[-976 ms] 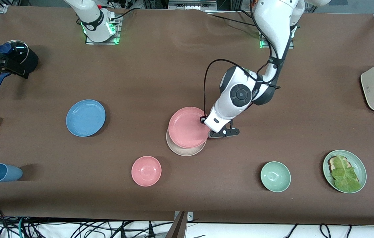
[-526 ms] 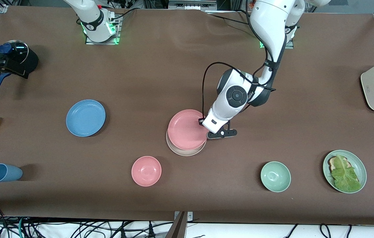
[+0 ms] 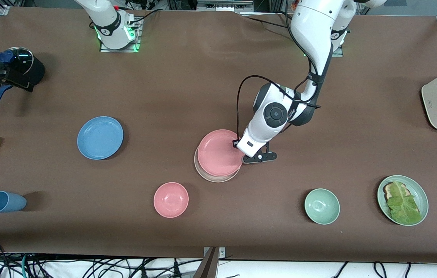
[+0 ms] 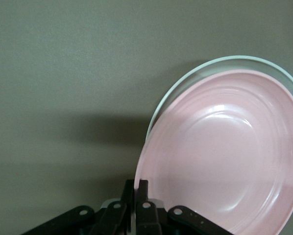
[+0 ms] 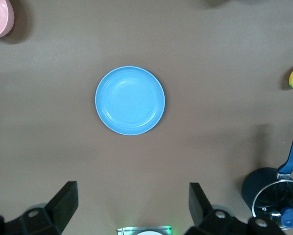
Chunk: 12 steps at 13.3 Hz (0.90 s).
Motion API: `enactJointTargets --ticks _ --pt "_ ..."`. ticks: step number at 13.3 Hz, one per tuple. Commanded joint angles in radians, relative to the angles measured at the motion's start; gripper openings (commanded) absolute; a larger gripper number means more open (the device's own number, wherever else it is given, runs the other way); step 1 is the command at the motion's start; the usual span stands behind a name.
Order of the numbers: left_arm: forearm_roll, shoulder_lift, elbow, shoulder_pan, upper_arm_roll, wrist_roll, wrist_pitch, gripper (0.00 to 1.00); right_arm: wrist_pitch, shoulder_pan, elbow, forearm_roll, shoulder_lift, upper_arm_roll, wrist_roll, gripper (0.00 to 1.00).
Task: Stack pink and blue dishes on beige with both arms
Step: 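Lower the pink plate onto the beige plate and open the left gripper, then raise the left gripper away while the right gripper reaches the blue plate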
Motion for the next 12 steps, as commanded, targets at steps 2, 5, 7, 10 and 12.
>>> enactJointTargets --ticks 2,5,7,10,12 --pt "0.025 0.048 0.071 -0.008 0.011 -0.028 -0.002 0.00 -0.051 0.001 0.006 0.005 0.003 0.001 -0.006 1.00" --pt "0.026 0.073 0.112 -0.007 0.011 -0.066 -0.003 0.00 -0.068 0.001 0.006 0.007 0.014 0.002 -0.006 1.00" --pt "0.025 0.073 0.114 0.001 0.011 -0.065 -0.003 0.15 -0.069 -0.003 0.004 0.008 0.017 0.001 -0.007 1.00" --pt "0.027 0.071 0.115 0.001 0.011 -0.059 -0.003 0.43 -0.071 -0.003 0.003 0.008 0.018 0.001 -0.006 1.00" --pt "0.027 0.062 0.115 0.004 0.016 -0.055 -0.006 0.54 -0.071 -0.003 0.003 0.008 0.020 0.001 -0.006 1.00"
